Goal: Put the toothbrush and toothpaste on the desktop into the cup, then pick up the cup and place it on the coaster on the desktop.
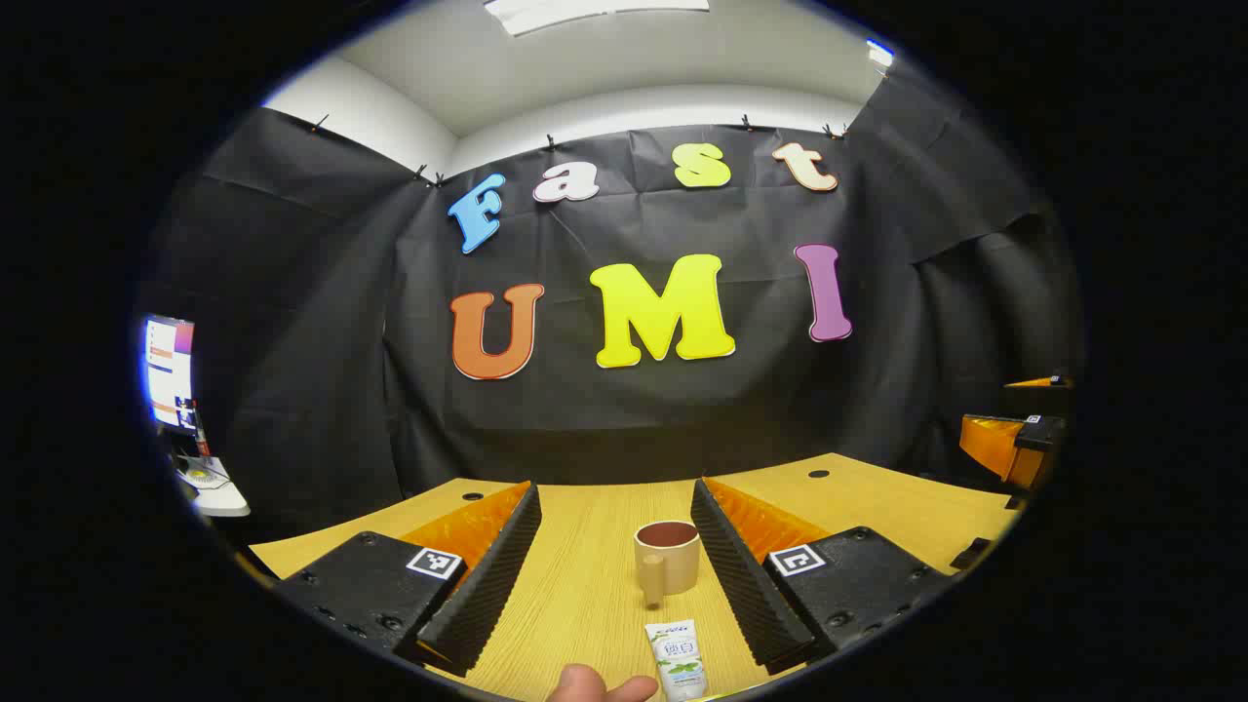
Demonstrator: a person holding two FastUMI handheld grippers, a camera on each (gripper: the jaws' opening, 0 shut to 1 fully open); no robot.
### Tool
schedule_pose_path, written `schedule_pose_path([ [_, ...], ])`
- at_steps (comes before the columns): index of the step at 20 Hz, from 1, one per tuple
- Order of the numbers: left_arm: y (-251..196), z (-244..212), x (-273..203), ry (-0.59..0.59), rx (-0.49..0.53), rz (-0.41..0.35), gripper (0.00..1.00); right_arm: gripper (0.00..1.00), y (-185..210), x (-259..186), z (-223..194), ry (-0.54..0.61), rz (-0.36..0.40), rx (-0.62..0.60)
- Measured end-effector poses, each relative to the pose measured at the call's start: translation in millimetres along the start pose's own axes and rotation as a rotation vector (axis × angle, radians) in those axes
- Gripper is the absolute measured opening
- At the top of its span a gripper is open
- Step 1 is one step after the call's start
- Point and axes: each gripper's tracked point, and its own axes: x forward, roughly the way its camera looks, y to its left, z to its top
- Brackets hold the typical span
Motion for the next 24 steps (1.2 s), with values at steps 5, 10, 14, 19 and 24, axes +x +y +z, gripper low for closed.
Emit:
schedule_pose_path([
  [5, -1.1, -3.7, 0.2, 0.015, -0.006, -0.008, 0.98, 0.94, -1.7, 0.8, -5.0, 0.015, -0.014, -0.028],
  [10, -1.3, -10.5, 0.1, 0.044, -0.006, -0.014, 0.98, 0.94, 7.6, -3.2, -3.3, 0.009, 0.006, -0.031],
  [14, -1.6, -18.1, -0.8, 0.078, -0.006, -0.017, 0.99, 0.94, 7.9, -4.1, -5.2, 0.013, 0.011, -0.030],
  [19, -12.0, -49.5, -5.7, 0.195, -0.024, -0.046, 0.98, 0.94, 9.0, -4.0, -20.0, 0.051, 0.017, -0.022],
  [24, -25.2, -100.6, -21.5, 0.379, -0.048, -0.077, 0.99, 0.94, 11.4, -6.6, -51.8, 0.128, 0.038, -0.008],
])
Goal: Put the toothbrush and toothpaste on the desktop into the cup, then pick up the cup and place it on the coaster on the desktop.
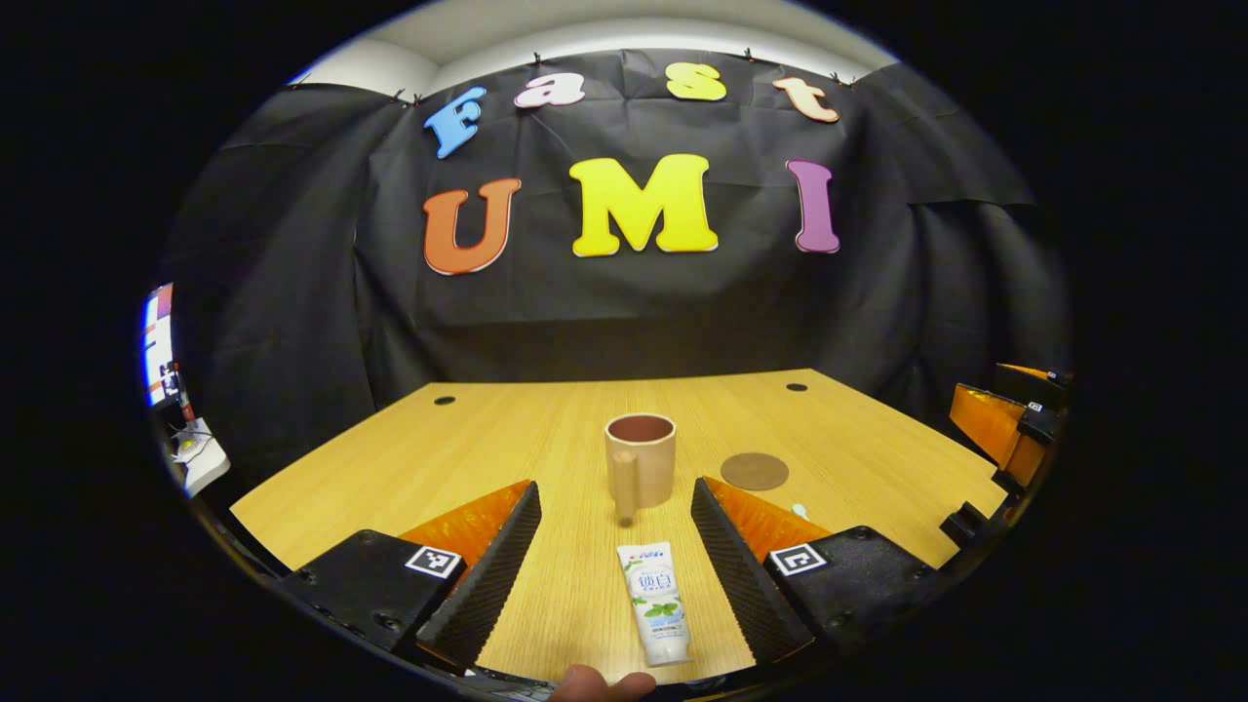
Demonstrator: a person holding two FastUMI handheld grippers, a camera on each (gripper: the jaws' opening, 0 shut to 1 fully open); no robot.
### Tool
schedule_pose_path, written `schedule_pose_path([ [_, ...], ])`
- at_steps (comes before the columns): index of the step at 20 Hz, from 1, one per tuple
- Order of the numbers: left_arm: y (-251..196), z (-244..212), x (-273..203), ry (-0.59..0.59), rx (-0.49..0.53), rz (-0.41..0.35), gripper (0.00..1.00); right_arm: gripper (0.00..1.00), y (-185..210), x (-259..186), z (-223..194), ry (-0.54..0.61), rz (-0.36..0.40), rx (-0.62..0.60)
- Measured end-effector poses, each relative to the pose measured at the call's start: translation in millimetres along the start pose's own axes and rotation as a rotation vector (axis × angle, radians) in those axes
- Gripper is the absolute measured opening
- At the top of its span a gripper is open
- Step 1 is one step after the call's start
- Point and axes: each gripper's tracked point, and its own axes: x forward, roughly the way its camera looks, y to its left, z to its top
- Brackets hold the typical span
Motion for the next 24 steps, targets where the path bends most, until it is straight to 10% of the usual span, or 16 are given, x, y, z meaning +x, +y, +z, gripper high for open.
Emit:
schedule_pose_path([
  [15, -23.0, -114.6, 11.5, 0.458, -0.069, -0.085, 1.00, 0.95, -6.3, 0.0, -57.5, 0.162, 0.015, 0.045],
  [24, -10.9, -119.2, 13.6, 0.492, -0.058, -0.003, 0.70, 0.95, 13.6, 1.5, -61.1, 0.171, 0.055, 0.038],
])
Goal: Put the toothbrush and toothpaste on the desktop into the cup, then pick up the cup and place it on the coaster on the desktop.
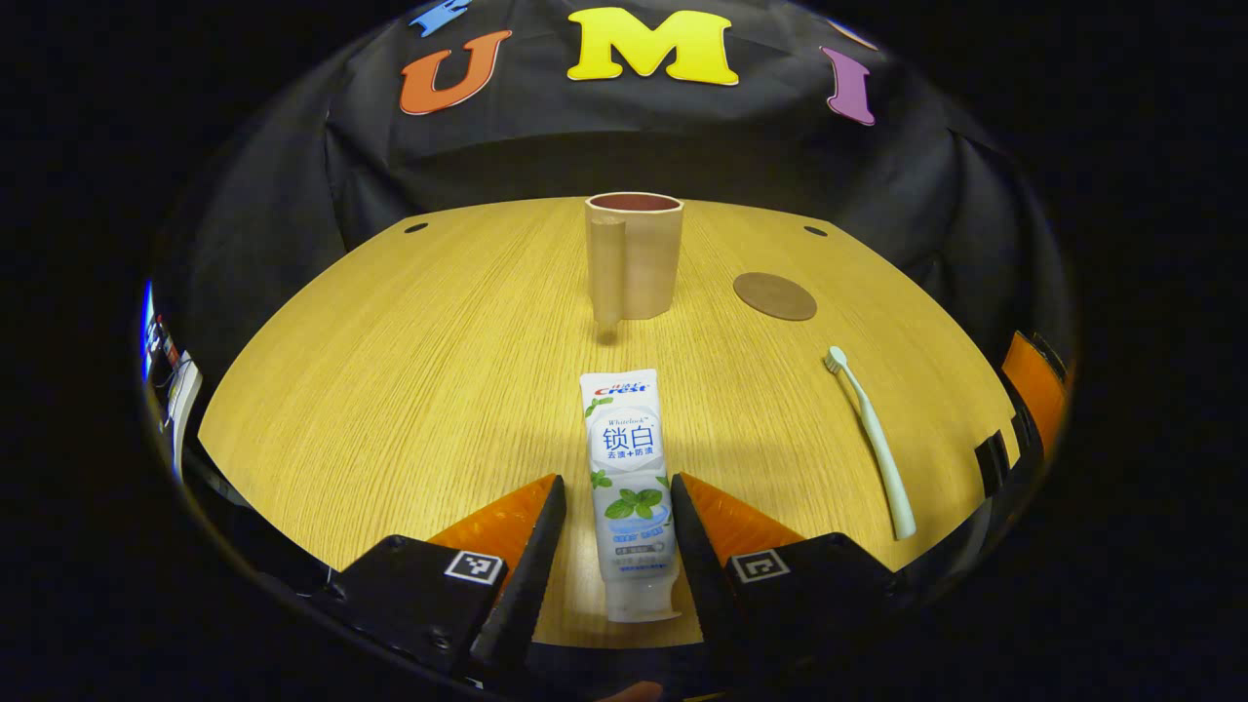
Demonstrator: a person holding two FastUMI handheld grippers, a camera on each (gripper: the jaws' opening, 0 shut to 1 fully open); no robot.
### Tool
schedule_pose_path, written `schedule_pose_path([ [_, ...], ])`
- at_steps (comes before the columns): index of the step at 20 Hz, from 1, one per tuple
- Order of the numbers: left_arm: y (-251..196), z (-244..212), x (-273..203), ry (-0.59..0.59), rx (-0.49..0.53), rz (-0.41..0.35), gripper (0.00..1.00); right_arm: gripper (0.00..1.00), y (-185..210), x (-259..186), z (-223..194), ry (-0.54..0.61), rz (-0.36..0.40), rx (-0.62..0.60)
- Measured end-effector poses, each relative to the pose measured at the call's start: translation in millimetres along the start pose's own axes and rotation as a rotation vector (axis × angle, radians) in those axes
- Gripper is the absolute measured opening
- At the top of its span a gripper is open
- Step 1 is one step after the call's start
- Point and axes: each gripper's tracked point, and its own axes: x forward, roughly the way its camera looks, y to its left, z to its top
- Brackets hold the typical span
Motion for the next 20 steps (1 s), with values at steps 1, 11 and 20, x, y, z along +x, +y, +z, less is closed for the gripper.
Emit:
schedule_pose_path([
  [1, 0.5, -0.7, -0.8, 0.001, -0.002, 0.005, 0.67, 0.95, 5.7, 0.7, -1.3, 0.003, 0.012, 0.002],
  [11, -3.4, 0.3, -5.8, -0.003, -0.001, -0.025, 0.44, 0.95, 39.0, 18.1, -24.6, 0.106, 0.084, 0.004],
  [20, 17.4, 45.5, -33.4, -0.175, -0.017, -0.005, 0.43, 0.95, 70.1, 57.1, -76.8, 0.347, 0.083, -0.024],
])
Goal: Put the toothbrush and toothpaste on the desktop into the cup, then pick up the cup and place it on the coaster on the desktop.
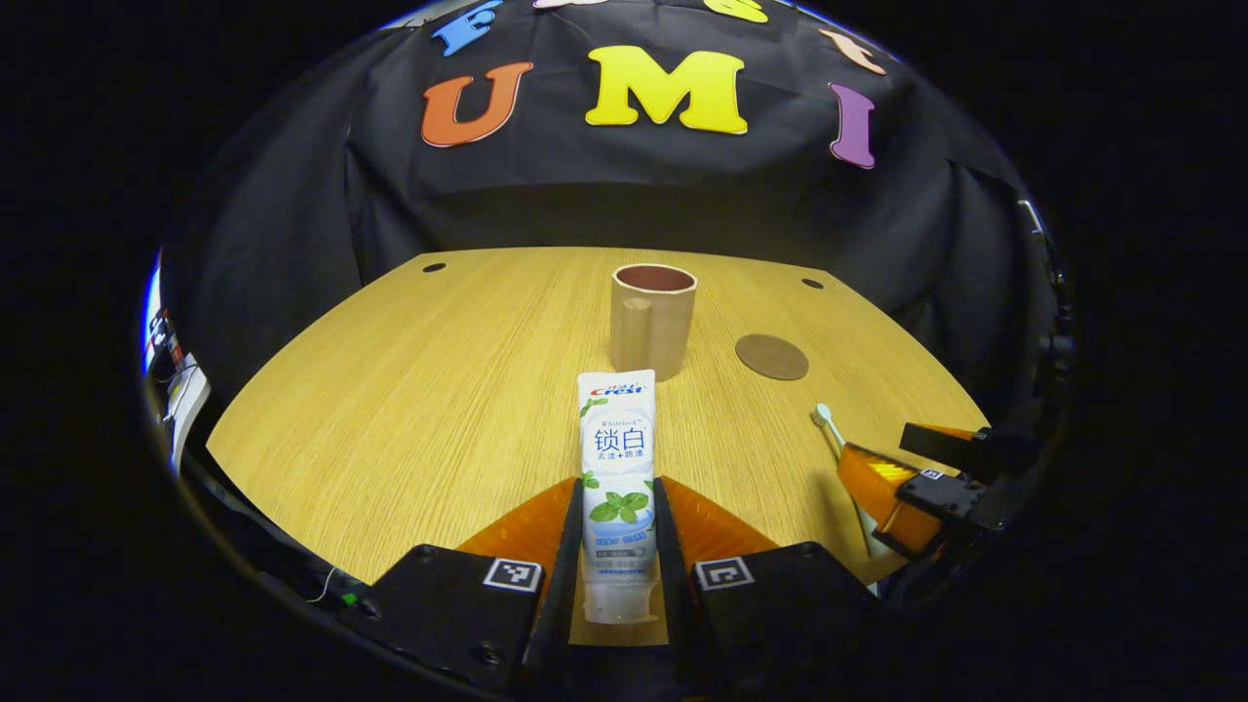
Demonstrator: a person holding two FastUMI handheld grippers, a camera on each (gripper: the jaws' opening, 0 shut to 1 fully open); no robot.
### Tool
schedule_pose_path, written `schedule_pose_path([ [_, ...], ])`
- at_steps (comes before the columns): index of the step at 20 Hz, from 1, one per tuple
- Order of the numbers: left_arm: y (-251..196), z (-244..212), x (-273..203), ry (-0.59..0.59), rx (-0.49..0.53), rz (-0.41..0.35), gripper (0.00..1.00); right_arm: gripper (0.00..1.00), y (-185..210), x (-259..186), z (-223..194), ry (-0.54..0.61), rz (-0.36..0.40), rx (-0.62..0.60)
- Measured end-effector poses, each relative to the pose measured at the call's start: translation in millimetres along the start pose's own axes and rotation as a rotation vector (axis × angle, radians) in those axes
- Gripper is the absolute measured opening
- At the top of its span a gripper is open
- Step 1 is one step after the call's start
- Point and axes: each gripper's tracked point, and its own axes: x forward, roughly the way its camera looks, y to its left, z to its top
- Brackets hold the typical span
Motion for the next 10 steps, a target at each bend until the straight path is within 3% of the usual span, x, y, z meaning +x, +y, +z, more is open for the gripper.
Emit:
schedule_pose_path([
  [4, 5.3, 13.0, -9.3, -0.050, 0.005, 0.001, 0.43, 0.93, 8.8, 18.4, -4.6, 0.051, -0.021, -0.016],
  [6, 7.4, 19.1, -10.3, -0.070, 0.006, 0.001, 0.43, 0.83, 7.1, 26.5, -3.0, 0.076, -0.045, -0.023],
  [9, 7.4, 30.8, -9.7, -0.110, 0.007, -0.001, 0.43, 0.50, 11.7, 33.8, -2.8, 0.098, -0.023, 0.034],
  [10, 7.2, 37.1, -10.2, -0.122, 0.011, -0.004, 0.43, 0.43, 14.2, 34.6, -1.9, 0.107, 0.001, 0.062],
])
